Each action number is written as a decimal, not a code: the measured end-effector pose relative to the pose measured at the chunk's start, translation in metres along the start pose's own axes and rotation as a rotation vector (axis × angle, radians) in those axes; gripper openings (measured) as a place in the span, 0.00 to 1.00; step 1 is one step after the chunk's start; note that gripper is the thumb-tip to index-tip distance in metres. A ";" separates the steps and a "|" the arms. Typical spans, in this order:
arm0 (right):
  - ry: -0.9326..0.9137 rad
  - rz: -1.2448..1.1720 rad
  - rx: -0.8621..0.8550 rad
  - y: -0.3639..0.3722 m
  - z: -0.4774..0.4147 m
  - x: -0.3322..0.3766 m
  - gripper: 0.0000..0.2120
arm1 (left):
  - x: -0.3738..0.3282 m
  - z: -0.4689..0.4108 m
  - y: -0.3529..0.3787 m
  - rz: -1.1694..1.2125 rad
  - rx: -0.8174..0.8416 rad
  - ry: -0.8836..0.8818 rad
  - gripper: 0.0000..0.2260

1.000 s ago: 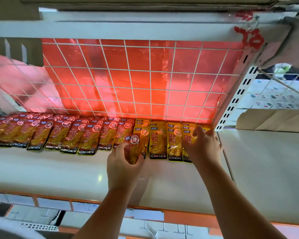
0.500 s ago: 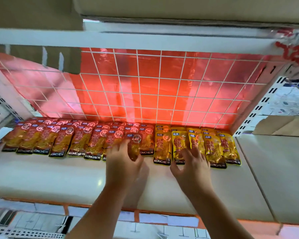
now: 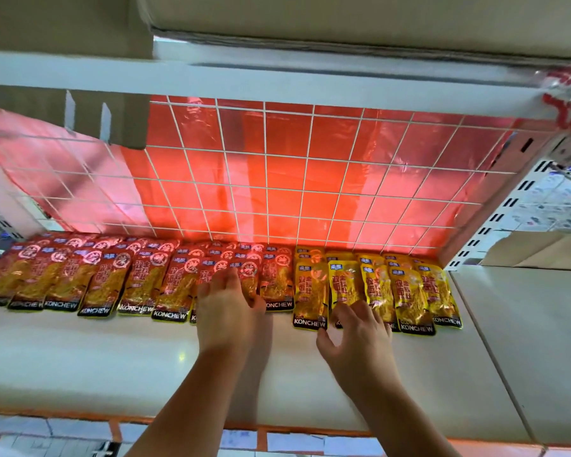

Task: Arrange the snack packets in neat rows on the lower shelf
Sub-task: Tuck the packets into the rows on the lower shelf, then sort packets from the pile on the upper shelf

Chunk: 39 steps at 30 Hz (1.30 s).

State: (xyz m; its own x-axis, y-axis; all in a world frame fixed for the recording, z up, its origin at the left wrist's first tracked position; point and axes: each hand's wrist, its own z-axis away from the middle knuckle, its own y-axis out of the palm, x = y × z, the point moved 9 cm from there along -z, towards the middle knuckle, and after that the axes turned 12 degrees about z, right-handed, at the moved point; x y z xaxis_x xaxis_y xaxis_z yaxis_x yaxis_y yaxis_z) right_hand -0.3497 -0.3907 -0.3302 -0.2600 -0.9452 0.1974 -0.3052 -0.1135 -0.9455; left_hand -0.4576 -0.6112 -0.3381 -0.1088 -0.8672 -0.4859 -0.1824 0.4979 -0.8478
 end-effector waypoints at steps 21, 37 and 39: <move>-0.042 -0.053 -0.045 -0.002 -0.015 0.017 0.09 | -0.012 0.017 -0.001 -0.018 0.022 0.246 0.24; -0.092 -0.155 -0.274 -0.173 -0.054 0.063 0.17 | -0.155 -0.002 -0.139 0.428 -0.127 0.752 0.23; -0.099 -0.161 -0.355 -0.215 -0.057 0.064 0.16 | -0.183 -0.003 -0.170 0.503 -0.157 0.809 0.22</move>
State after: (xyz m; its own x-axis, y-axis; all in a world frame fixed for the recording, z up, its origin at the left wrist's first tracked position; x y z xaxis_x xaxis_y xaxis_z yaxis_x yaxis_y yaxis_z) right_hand -0.3529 -0.4092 -0.0996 -0.0992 -0.9508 0.2936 -0.6373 -0.1659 -0.7526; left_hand -0.4091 -0.5369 -0.1046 -0.8396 -0.3169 -0.4411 -0.0531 0.8562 -0.5139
